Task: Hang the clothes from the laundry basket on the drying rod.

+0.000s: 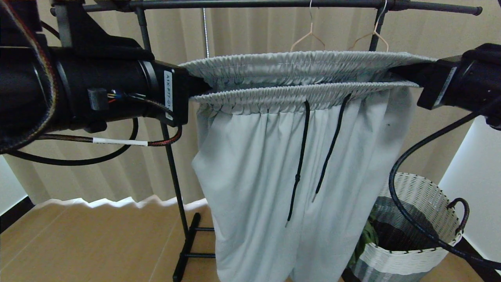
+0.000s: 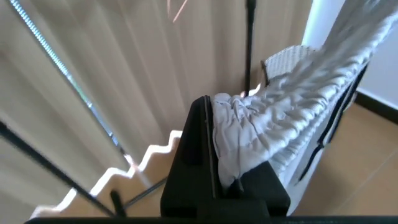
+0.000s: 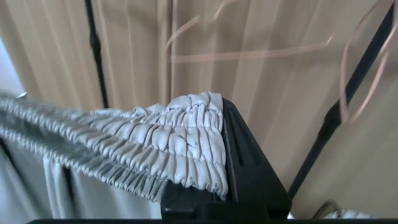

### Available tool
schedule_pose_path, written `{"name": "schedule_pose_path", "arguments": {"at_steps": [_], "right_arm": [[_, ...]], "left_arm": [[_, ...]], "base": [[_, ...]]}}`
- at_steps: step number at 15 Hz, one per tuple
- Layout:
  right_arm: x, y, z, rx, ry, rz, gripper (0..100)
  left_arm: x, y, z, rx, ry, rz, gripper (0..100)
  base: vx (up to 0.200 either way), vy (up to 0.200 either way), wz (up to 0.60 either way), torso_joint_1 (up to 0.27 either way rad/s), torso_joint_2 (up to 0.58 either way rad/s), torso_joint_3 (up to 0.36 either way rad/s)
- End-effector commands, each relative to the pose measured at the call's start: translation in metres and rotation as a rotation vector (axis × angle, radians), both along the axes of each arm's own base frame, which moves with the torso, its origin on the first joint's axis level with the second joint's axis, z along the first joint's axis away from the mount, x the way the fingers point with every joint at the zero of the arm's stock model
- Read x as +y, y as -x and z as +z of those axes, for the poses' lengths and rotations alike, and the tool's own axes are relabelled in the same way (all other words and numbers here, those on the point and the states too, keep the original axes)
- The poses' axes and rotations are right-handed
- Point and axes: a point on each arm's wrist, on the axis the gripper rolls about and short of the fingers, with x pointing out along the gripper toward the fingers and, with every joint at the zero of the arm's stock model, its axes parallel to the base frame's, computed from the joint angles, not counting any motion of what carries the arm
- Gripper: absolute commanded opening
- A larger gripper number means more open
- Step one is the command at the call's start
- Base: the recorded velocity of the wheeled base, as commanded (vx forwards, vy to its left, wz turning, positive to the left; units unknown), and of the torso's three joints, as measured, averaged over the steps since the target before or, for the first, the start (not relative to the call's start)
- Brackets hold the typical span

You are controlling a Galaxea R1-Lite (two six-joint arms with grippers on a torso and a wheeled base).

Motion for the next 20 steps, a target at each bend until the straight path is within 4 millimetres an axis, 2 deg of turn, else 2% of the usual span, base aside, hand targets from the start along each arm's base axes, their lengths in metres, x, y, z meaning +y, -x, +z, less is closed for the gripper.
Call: {"name": "schedule_pose_path", "arguments": {"at_steps": [1, 3, 4, 9, 11, 12, 14, 20], "right_arm": [[0.008, -0.019, -0.006, 0.02, 0.041, -0.003, 0], [0.01, -0.023, -0.007, 0.023, 0.053, -0.002, 0], [0.009, -0.021, -0.007, 0.03, 0.056, -0.002, 0], [-0.008, 0.024, 0.008, 0.053, 0.067, 0.023, 0], [-0.012, 0.039, 0.006, 0.056, 0.069, 0.08, 0], [-0.016, 0.052, 0.001, 0.065, 0.072, 0.162, 0], [-0.017, 0.056, -0.002, 0.067, 0.072, 0.202, 0], [-0.014, 0.046, -0.006, 0.085, 0.078, 0.188, 0]], "left_arm": [[0.008, -0.005, -0.005, 0.021, -0.019, 0.038, 0], [0.007, -0.008, -0.005, 0.021, -0.018, 0.042, 0], [0.004, -0.019, -0.008, 0.032, -0.027, 0.059, 0], [-0.001, -0.066, -0.017, 0.061, -0.043, 0.136, 0], [-0.005, -0.073, -0.018, 0.064, -0.045, 0.136, 0], [-0.009, -0.079, -0.023, 0.076, -0.052, 0.136, 0], [-0.01, -0.079, -0.025, 0.083, -0.052, 0.134, 0], [-0.006, -0.07, -0.02, 0.076, -0.048, 0.128, 0]], "base": [[0.0, 0.0, 0.0, 0.0, 0.0, 0.0], [0.0, 0.0, 0.0, 0.0, 0.0, 0.0], [0.0, 0.0, 0.0, 0.0, 0.0, 0.0], [0.0, 0.0, 0.0, 0.0, 0.0, 0.0], [0.0, 0.0, 0.0, 0.0, 0.0, 0.0], [0.0, 0.0, 0.0, 0.0, 0.0, 0.0], [0.0, 0.0, 0.0, 0.0, 0.0, 0.0], [0.0, 0.0, 0.0, 0.0, 0.0, 0.0]]}}
